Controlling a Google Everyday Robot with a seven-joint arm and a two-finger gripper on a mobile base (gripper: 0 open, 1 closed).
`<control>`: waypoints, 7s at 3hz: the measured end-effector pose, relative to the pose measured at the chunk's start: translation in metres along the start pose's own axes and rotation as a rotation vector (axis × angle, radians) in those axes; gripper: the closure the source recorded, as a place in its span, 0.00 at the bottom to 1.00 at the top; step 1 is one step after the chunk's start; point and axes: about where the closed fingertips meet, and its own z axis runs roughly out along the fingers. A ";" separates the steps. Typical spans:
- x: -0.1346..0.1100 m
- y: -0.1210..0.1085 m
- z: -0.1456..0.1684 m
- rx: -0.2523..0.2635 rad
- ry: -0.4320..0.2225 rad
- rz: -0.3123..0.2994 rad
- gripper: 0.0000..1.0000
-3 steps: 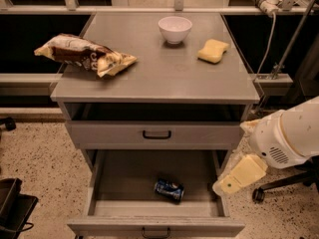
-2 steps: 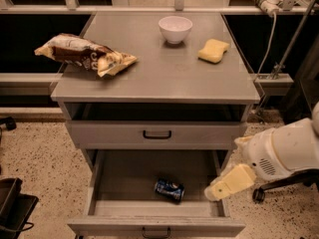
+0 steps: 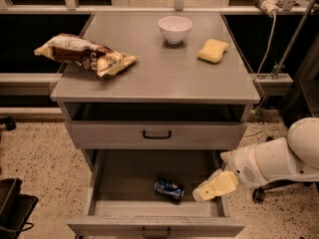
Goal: Pick pepsi can from middle drawer and place on counter
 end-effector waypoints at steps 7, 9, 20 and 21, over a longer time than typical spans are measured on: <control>0.016 -0.093 0.207 -0.002 -0.221 0.084 0.00; 0.029 -0.122 0.248 0.050 -0.215 0.048 0.00; 0.082 -0.144 0.266 0.116 -0.026 -0.149 1.00; 0.090 -0.170 0.209 0.106 0.014 -0.235 1.00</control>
Offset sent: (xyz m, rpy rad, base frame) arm 0.0435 0.0419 -0.1060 0.1224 0.0477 -0.1249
